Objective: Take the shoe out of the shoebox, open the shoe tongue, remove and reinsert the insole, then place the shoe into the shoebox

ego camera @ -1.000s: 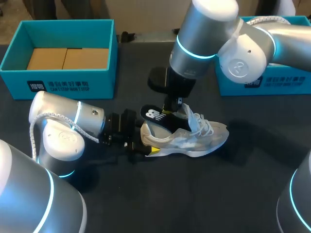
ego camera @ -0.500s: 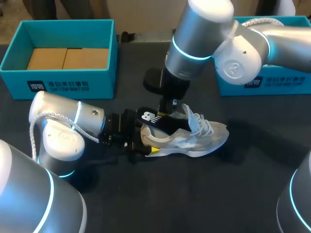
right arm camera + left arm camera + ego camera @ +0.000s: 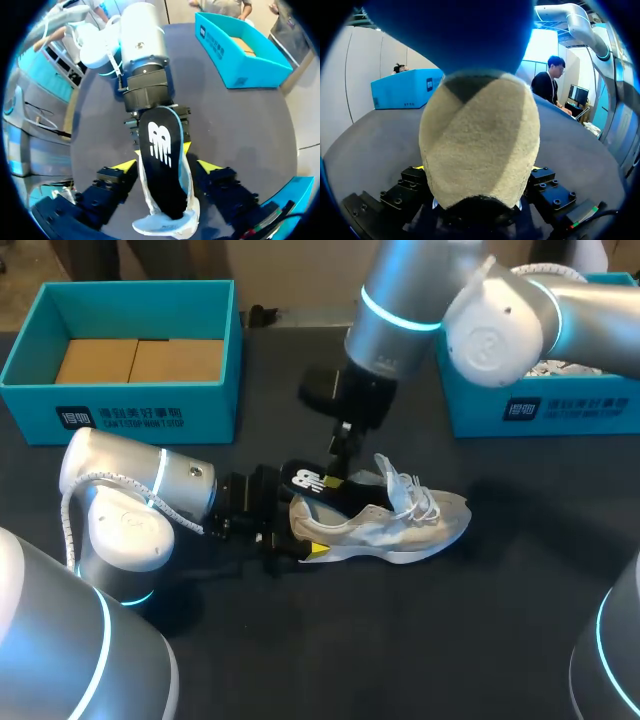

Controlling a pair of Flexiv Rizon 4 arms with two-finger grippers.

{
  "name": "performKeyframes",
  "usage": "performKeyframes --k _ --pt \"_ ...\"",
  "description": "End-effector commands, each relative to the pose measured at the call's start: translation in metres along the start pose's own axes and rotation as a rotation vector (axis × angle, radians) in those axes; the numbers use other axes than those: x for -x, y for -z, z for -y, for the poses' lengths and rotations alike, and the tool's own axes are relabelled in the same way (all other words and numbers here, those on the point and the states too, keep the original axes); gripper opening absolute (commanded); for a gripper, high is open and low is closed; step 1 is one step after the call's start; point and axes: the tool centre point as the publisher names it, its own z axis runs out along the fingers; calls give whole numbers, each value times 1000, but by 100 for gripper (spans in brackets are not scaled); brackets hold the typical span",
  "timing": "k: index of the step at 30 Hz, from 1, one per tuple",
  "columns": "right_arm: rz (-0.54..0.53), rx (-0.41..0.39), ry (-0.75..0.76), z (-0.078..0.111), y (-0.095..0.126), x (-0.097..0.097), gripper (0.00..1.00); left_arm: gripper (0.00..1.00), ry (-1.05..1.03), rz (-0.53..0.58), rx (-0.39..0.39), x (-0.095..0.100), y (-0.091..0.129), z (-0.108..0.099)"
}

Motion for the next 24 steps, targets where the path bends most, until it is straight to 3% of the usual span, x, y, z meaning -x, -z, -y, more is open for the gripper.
performKeyframes --k 1,17,24 --pt "-22 -7 2 -2 4 7 100 0 1 -1 3 -1 -3 -2" --pt "-30 3 30 -1 3 7 100 0 1 -1 3 -1 -3 -2" --pt "-233 111 101 4 -3 -1 100 0 1 -1 3 -1 -3 -2"
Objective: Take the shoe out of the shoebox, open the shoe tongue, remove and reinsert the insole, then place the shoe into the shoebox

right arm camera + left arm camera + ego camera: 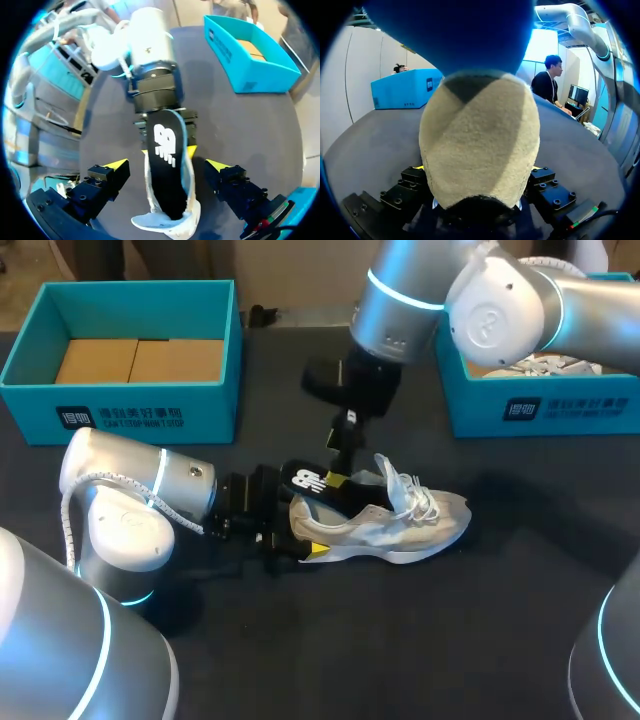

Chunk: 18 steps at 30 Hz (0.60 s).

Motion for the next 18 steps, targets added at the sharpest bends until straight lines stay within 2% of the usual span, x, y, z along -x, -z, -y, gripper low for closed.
performKeyframes --k 1,4,8,10,18 --pt "-126 70 28 7 -8 6 100 0 1 -1 3 -1 -2 -2" --pt "-174 85 29 5 -11 5 100 0 1 -1 3 -1 -2 -2" --pt "-228 158 24 5 -12 5 100 0 1 -1 3 -1 -2 -2" --pt "-239 147 12 6 -12 5 100 0 1 -1 3 -1 -2 -2" --pt "-362 189 -5 8 -10 3 100 0 1 -1 3 -1 -2 -2"
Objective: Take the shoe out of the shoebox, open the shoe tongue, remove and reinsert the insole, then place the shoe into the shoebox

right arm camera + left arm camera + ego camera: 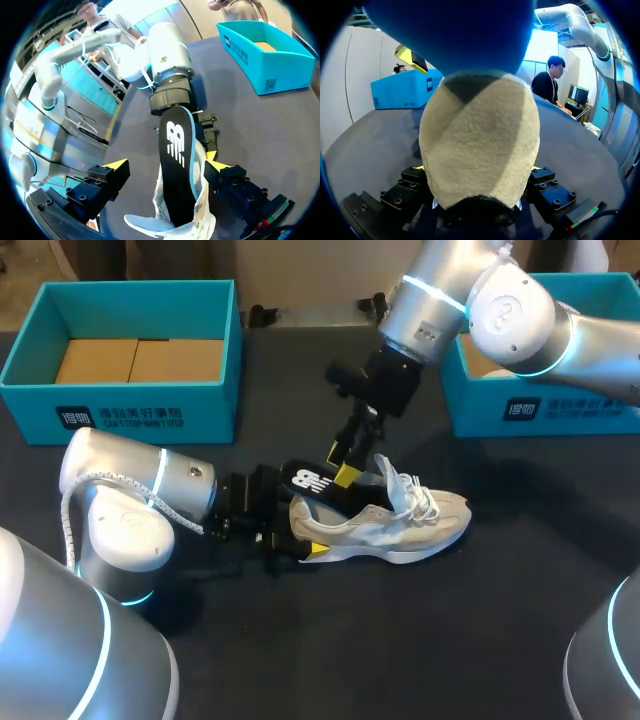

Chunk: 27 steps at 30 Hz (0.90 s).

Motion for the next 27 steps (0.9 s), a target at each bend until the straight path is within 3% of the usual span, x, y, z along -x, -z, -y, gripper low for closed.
performKeyframes --k 1,24,27 --pt "-73 15 5 2 -2 5 100 0 1 -1 3 -1 -3 -2" --pt "-224 -11 25 9 -28 2 100 0 1 -1 3 -1 -3 -2" --pt "-227 -6 25 8 -30 0 90 0 1 -1 3 -1 -3 -2"
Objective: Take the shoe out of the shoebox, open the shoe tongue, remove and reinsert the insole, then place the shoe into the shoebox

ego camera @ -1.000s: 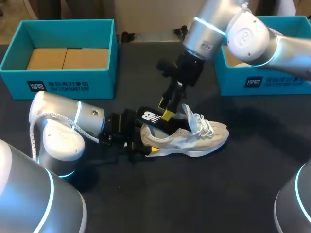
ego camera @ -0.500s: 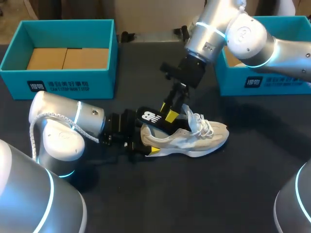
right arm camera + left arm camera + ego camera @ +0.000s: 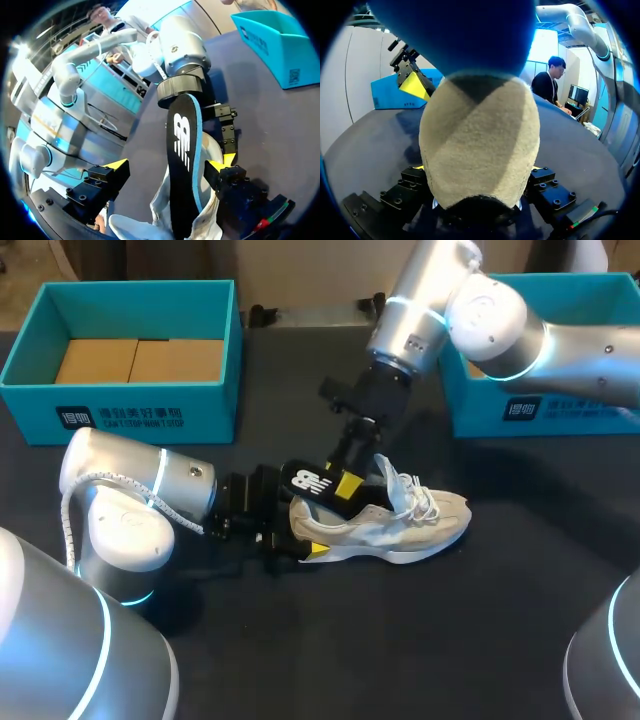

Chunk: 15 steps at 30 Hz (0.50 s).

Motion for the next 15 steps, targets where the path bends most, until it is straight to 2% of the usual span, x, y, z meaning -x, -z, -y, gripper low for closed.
performKeyframes --k 1,4,5,9,15 --pt "-5 1 1 -2 -4 2 88 0 1 -1 3 -1 -3 -2" --pt "-7 -2 -5 0 -5 3 83 0 1 -1 3 -1 -3 -2" --pt "-8 -2 -5 1 -5 4 78 0 1 -1 3 -1 -3 -2" --pt "-22 -6 0 0 -6 6 49 0 1 -1 3 -1 -3 -2" --pt "-45 -17 14 -2 -8 11 44 0 1 -1 3 -1 -3 -2"
